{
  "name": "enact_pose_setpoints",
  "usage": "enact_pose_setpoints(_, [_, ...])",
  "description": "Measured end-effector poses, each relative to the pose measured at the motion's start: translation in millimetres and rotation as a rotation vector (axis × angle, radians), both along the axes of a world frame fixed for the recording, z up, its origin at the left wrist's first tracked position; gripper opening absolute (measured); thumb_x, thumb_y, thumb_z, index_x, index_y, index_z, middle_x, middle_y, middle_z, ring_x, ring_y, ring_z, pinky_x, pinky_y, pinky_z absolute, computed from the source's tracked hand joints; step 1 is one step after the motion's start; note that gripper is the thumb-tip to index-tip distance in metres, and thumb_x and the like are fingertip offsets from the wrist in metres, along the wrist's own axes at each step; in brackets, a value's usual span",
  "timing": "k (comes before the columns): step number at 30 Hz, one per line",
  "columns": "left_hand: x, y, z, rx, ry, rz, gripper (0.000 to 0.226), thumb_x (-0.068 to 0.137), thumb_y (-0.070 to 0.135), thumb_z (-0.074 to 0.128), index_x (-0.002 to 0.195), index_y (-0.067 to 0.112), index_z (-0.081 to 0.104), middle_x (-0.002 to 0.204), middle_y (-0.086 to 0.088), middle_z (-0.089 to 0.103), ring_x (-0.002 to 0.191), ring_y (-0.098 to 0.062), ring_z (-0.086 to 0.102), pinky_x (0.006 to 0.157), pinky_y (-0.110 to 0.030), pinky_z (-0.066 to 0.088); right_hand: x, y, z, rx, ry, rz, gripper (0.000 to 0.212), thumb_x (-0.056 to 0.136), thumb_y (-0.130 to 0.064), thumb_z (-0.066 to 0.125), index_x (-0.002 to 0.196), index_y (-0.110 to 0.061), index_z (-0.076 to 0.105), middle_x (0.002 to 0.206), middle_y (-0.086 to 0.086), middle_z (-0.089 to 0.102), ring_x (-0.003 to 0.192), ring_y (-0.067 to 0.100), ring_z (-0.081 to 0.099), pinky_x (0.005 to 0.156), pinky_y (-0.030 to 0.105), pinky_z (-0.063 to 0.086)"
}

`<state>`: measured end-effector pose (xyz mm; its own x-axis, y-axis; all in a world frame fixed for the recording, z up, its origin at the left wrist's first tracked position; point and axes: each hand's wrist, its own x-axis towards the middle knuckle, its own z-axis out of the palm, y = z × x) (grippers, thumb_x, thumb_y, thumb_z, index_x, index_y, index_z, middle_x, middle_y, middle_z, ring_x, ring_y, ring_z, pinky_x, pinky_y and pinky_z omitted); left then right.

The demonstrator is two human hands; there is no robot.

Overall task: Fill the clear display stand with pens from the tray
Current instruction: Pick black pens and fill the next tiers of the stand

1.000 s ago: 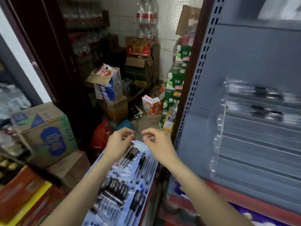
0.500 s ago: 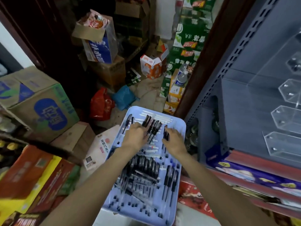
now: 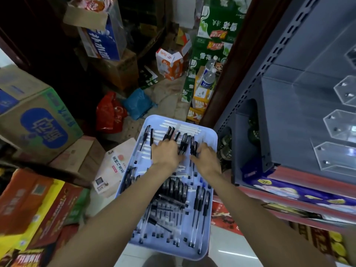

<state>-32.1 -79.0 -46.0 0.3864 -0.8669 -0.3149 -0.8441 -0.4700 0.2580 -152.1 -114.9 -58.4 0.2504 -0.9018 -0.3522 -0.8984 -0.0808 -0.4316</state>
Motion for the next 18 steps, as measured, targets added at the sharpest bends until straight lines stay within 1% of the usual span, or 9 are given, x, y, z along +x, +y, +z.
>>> enact_pose_setpoints(3, [-5, -2, 2, 0.002, 0.043, 0.046, 0.044, 0.083, 0.038, 0.066, 0.116, 0.011, 0.059, 0.087, -0.008, 0.067, 0.095, -0.028, 0.061, 0.105, -0.046, 0.031, 0, 1, 1, 0.002, -0.027, -0.003, 0.033, 0.091, -0.025, 0.058, 0.112, -0.005, 0.045, 0.091, 0.013, 0.059, 0.089, 0.031, 0.059, 0.061, 0.034, 0.043])
enact_pose_setpoints(5, [-5, -3, 5, 0.003, 0.088, 0.041, 0.026, 0.085, 0.034, 0.065, 0.093, 0.010, 0.062, 0.085, -0.009, 0.067, 0.093, -0.029, 0.061, 0.101, -0.046, 0.035, 0, 2, 2, 0.007, -0.040, 0.007, 0.030, 0.091, -0.024, 0.058, 0.112, -0.006, 0.045, 0.091, 0.011, 0.058, 0.090, 0.031, 0.059, 0.065, 0.038, 0.048])
enact_pose_setpoints(7, [0, -3, 5, -0.009, 0.201, 0.069, 0.036, 0.086, 0.029, 0.064, 0.061, 0.011, 0.047, 0.064, -0.011, 0.058, 0.073, -0.028, 0.059, 0.085, -0.042, 0.045, 0, 1, 4, 0.010, -0.027, 0.026, 0.028, 0.091, -0.022, 0.057, 0.113, -0.007, 0.047, 0.096, 0.013, 0.061, 0.090, 0.031, 0.059, 0.071, 0.041, 0.052])
enact_pose_setpoints(9, [8, 0, 3, -0.083, 0.370, 0.100, 0.044, 0.088, 0.023, 0.062, 0.052, 0.012, 0.041, 0.049, -0.011, 0.043, 0.052, -0.024, 0.044, 0.058, -0.031, 0.042, 1, 1, 5, -0.005, -0.002, 0.049, 0.027, 0.092, -0.022, 0.057, 0.113, -0.007, 0.049, 0.097, 0.014, 0.063, 0.089, 0.031, 0.061, 0.068, 0.039, 0.052])
enact_pose_setpoints(11, [17, 7, 4, -0.161, 0.532, 0.142, 0.041, 0.090, 0.019, 0.061, 0.054, 0.006, 0.045, 0.053, -0.015, 0.039, 0.050, -0.022, 0.037, 0.050, -0.021, 0.033, 3, 1, 7, -0.028, 0.035, 0.076, 0.024, 0.093, -0.023, 0.056, 0.108, -0.007, 0.051, 0.093, 0.013, 0.064, 0.087, 0.031, 0.061, 0.061, 0.034, 0.047])
enact_pose_setpoints(13, [24, 15, 10, -0.213, 0.677, 0.204, 0.033, 0.090, 0.017, 0.060, 0.063, 0.000, 0.051, 0.056, -0.013, 0.039, 0.058, -0.018, 0.036, 0.059, -0.012, 0.037, 7, 1, 7, -0.039, 0.081, 0.100, 0.018, 0.093, -0.025, 0.055, 0.091, -0.007, 0.052, 0.076, 0.010, 0.060, 0.075, 0.030, 0.060, 0.054, 0.031, 0.041])
enact_pose_setpoints(15, [28, 21, 18, -0.234, 0.776, 0.225, 0.031, 0.090, 0.018, 0.059, 0.073, -0.008, 0.060, 0.057, -0.002, 0.047, 0.067, -0.010, 0.054, 0.077, -0.022, 0.043, 12, 2, 8, -0.008, 0.108, 0.098, 0.034, 0.093, -0.027, 0.054, 0.065, -0.011, 0.043, 0.056, 0.005, 0.046, 0.054, 0.023, 0.049, 0.046, 0.026, 0.034])
enact_pose_setpoints(16, [30, 24, 22, -0.238, 0.801, 0.222, 0.031, 0.091, 0.018, 0.059, 0.073, -0.008, 0.060, 0.058, 0.003, 0.048, 0.085, -0.005, 0.060, 0.081, -0.026, 0.043, 14, 1, 8, 0.022, 0.106, 0.087, 0.041, 0.093, -0.027, 0.054, 0.058, -0.013, 0.038, 0.051, 0.005, 0.040, 0.048, 0.021, 0.043, 0.044, 0.025, 0.031])
enact_pose_setpoints(18, [32, 30, 28, -0.256, 0.842, 0.224, 0.032, 0.091, 0.016, 0.058, 0.063, 0.004, 0.053, 0.056, 0.005, 0.045, 0.082, -0.010, 0.060, 0.077, -0.024, 0.044, 17, 0, 9, 0.090, 0.042, 0.043, 0.047, 0.093, -0.027, 0.054, 0.053, -0.014, 0.032, 0.048, 0.006, 0.032, 0.043, 0.020, 0.034, 0.043, 0.025, 0.028])
